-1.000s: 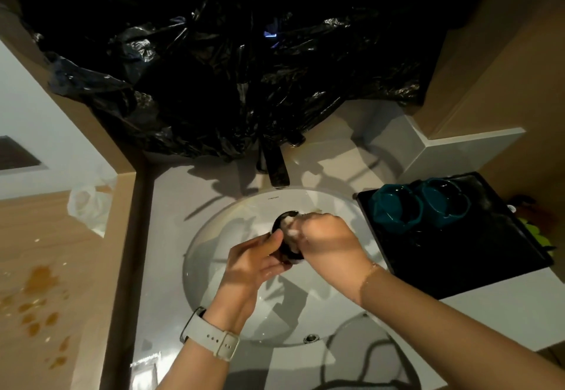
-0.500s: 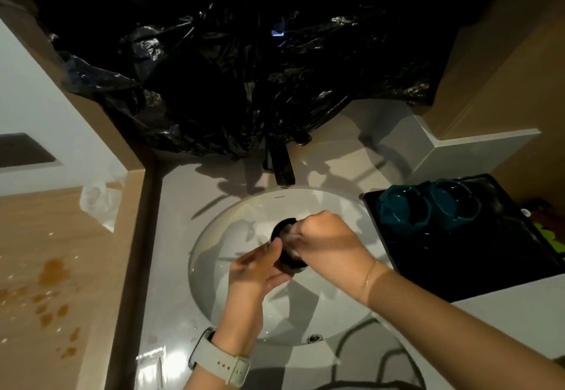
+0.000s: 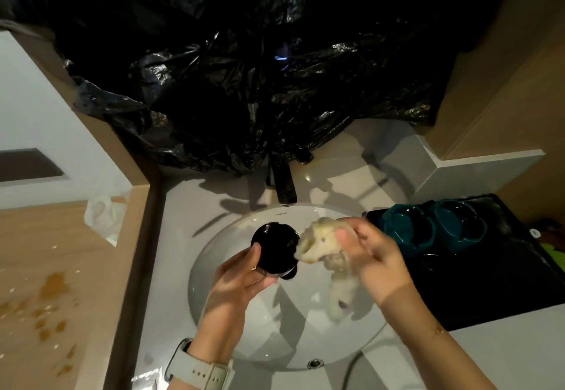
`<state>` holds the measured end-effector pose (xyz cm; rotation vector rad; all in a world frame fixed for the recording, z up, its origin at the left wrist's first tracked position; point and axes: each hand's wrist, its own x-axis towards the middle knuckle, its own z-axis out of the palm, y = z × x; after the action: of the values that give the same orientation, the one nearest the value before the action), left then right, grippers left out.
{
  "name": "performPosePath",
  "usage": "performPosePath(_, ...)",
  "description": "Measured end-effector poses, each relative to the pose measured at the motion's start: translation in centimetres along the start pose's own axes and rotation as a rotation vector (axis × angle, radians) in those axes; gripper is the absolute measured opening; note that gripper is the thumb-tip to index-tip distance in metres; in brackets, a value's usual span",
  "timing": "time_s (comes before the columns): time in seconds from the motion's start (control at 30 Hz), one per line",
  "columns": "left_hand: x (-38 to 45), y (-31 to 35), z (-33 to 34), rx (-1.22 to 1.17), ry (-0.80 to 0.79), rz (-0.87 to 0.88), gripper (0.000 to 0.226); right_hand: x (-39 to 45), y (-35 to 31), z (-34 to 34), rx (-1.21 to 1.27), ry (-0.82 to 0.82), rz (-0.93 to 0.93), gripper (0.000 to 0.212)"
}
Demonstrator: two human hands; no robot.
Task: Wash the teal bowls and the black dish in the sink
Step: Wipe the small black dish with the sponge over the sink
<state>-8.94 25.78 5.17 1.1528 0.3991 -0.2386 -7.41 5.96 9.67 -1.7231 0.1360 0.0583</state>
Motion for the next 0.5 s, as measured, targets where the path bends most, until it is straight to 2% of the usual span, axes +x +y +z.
performPosePath(0.1, -0.3, -0.3, -0.5, -0.069, 0.005, -0.011, 0.033, -0.5, 1.1, -0.6, 0.321, 0.065, 0.124, 0.017)
performPosePath(0.17, -0.5, -0.5, -0.3, -0.088, -0.004, -0.004, 0.038, -0.9, 1.8, 0.0, 0.393, 0.050, 0.189, 0.029)
performPosePath(0.23, -0.8, -0.7, 0.5, -0.097, 0.017, 0.000, 0.038, -1.3, 2.2, 1.2, 0.352, -0.023, 0.225, 0.037)
performPosePath(0.33, -1.0, -1.1, 1.7, -0.002, 0.089, 0.057, 0.028, -2.1, 2.2, 2.9, 0.187, -0.155, 0.139, 0.038)
performPosePath(0.5, -0.6, -1.9, 2.3, 0.151, 0.187, 0.150, 0.019, -2.1, 2.4, 3.5, 0.088, -0.155, 0.028, 0.030)
